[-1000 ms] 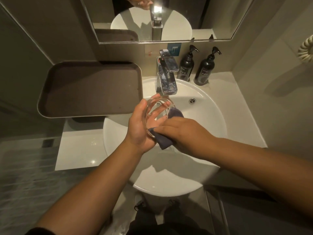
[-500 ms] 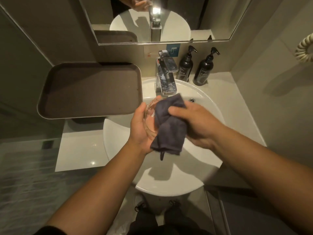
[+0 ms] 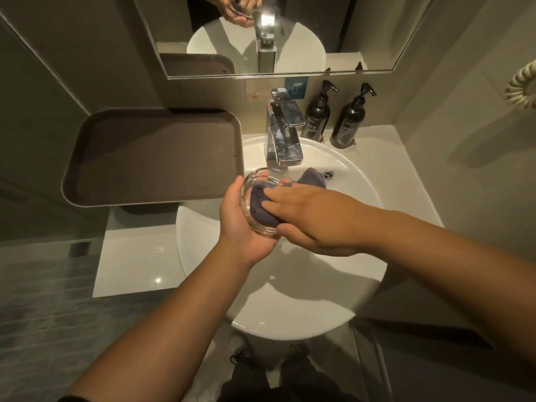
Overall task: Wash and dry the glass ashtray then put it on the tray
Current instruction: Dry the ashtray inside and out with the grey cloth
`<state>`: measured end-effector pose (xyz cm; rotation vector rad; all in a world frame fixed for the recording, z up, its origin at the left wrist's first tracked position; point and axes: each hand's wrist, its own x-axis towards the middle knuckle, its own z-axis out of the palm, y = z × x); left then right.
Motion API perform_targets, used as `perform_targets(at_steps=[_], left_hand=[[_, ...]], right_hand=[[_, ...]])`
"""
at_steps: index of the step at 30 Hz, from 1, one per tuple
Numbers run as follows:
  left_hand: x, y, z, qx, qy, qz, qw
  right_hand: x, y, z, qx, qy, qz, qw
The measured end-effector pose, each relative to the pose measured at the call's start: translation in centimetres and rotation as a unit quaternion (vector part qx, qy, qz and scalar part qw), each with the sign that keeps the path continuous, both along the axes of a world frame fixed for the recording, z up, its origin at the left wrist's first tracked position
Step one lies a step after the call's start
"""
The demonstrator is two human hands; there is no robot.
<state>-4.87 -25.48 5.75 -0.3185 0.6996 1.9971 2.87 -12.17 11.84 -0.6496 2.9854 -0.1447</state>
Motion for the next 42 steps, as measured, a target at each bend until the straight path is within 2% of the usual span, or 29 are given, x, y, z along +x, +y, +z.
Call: perform_targets(at_steps=[5,8,12,16,18,22,27,32,37,40,42], left_hand=[[-0.2,0.1,-0.3,-0.013,0.029,-0.038,0.999],[-0.4,0.1,-0.3,-0.013,0.013,-0.058,0.998],[-0.7,-0.1,-0.2,0.009,0.021,-0.054,0.998],[-0.6,0.3,-0.3,0.011,0.057,-0.038,0.998],[-0.5,0.5,-0.4,-0.007,0.065,-0.031,0.997],[-0.6,0.4,-0.1,-0.015,0.074,-0.033,0.997],[0.0,0.7,-0.3,0.009,0.010,-0.058,0.998],[0.0,0.6,0.1,0.029,0.031,-0.051,0.998],[-0.3,0.7,0.5,0.013,0.059,-0.031,0.998],[-0.4,0.9,0.3,-0.010,0.061,-0.022,0.998],[-0.3,1.0,0.3,-0.002,0.068,-0.028,0.997]], right_hand=[[-0.4,-0.7,-0.2,0.012,-0.008,0.003,1.000],[-1.4,-0.5,-0.3,0.025,-0.010,0.022,0.999],[-1.4,-1.1,0.6,0.094,0.034,-0.065,0.993],[-1.1,-1.4,1.7,0.157,-0.051,-0.096,0.982],[-0.5,-1.3,1.9,0.128,-0.089,-0.084,0.984],[-0.1,-0.8,0.8,0.047,-0.033,-0.039,0.998],[-2.6,-1.8,-0.2,0.080,-0.004,-0.071,0.994],[-2.2,-1.5,1.1,0.107,0.050,-0.147,0.982],[-1.6,-1.5,2.5,0.106,-0.022,-0.179,0.978],[-1.0,-2.1,2.5,0.048,-0.082,-0.171,0.981],[-0.8,-2.1,1.5,0.007,-0.056,-0.163,0.985]])
